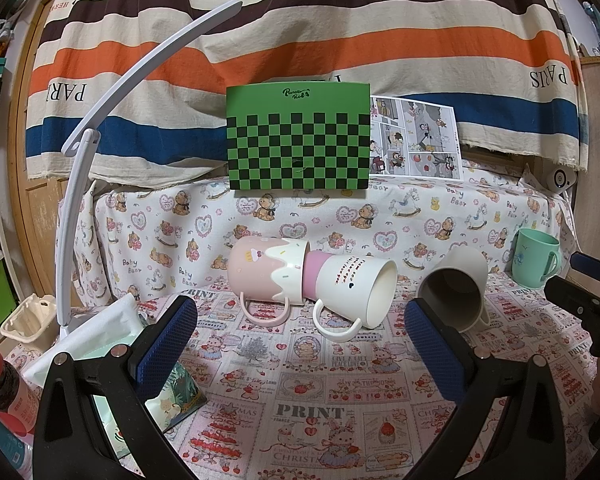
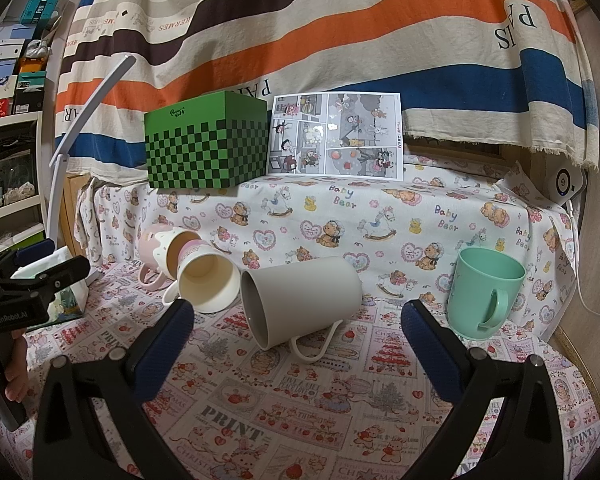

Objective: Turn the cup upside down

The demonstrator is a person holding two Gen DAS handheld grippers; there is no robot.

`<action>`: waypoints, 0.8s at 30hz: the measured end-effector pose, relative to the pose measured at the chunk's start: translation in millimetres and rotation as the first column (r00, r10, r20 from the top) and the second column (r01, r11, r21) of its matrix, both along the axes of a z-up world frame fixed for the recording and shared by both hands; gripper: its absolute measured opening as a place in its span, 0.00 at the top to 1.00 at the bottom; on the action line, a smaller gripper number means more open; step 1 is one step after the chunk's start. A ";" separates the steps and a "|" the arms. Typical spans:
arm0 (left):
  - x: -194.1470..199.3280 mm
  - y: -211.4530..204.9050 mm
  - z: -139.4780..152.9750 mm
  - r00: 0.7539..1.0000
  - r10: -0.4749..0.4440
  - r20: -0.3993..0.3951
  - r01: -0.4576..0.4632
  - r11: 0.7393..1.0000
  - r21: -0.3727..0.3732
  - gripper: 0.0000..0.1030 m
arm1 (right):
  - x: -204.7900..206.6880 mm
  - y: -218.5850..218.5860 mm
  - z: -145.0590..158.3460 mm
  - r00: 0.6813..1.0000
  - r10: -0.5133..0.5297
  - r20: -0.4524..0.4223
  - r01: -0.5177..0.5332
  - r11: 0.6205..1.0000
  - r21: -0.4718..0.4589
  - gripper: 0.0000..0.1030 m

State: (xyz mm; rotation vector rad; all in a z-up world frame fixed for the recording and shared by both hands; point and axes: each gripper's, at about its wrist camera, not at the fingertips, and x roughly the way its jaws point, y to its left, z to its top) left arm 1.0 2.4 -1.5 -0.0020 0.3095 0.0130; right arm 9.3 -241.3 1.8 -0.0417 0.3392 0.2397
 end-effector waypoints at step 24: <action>0.7 0.2 -0.1 1.000 0.000 -0.002 0.000 1.000 0.000 0.00 | 0.0 0.5 -1.2 1.000 0.002 -0.007 -0.002 1.000 -0.001 0.00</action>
